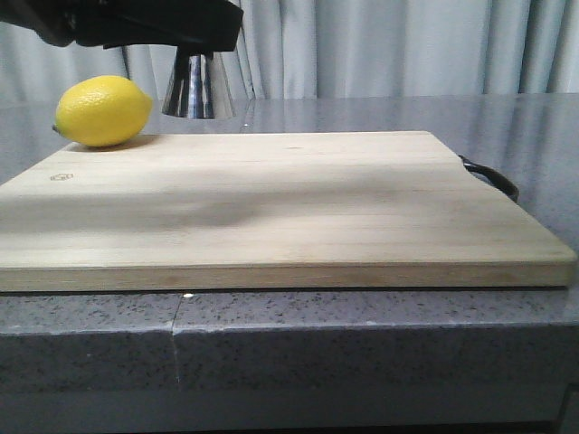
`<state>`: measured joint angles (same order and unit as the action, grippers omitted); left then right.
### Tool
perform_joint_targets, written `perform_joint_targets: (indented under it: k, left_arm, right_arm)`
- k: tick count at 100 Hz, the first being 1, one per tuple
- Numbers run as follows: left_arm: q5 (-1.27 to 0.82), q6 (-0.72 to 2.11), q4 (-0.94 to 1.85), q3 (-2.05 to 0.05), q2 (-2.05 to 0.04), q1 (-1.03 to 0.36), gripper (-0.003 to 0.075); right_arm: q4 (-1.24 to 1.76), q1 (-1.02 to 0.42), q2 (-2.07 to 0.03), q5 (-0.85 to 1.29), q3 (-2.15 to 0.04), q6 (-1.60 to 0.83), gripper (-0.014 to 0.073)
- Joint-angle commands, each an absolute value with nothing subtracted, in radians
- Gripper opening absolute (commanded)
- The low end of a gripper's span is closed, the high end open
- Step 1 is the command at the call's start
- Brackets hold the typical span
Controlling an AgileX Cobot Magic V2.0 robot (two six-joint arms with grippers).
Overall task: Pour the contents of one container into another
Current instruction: 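Tilt the beaker with the right gripper, pouring liquid into the jigger, then set the empty beaker back on the board with the right gripper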
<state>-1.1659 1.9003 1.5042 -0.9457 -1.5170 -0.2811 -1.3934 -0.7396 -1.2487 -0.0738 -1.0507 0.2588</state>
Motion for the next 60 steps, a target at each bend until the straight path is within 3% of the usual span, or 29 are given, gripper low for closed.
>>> perform_joint_targets:
  k: [1,30,44,60]
  left_arm:
    - [-1.278,1.895,1.582,-0.971,-1.477,-0.289,-0.0019]
    - [-1.278,1.895,1.582,-0.971,-1.477,-0.289,-0.0019]
    - [-1.278,1.895,1.582,-0.971,-1.477,-0.289,-0.0019]
    - [-1.278,1.895,1.582,-0.971,-1.477,-0.289,-0.0019]
  right_arm:
    - [-1.382,-0.738,-1.214,-0.089,-1.09,0.414,0.0276]
    - [-1.38,-0.711,-1.214,-0.032,-1.089,0.739,0.0276]
    - [-1.38,-0.61,-1.226,-0.039,-1.089,0.86,0.0276]
    - [-1.378,-0.435,-1.292,-0.231,-1.075,0.986,0.0276]
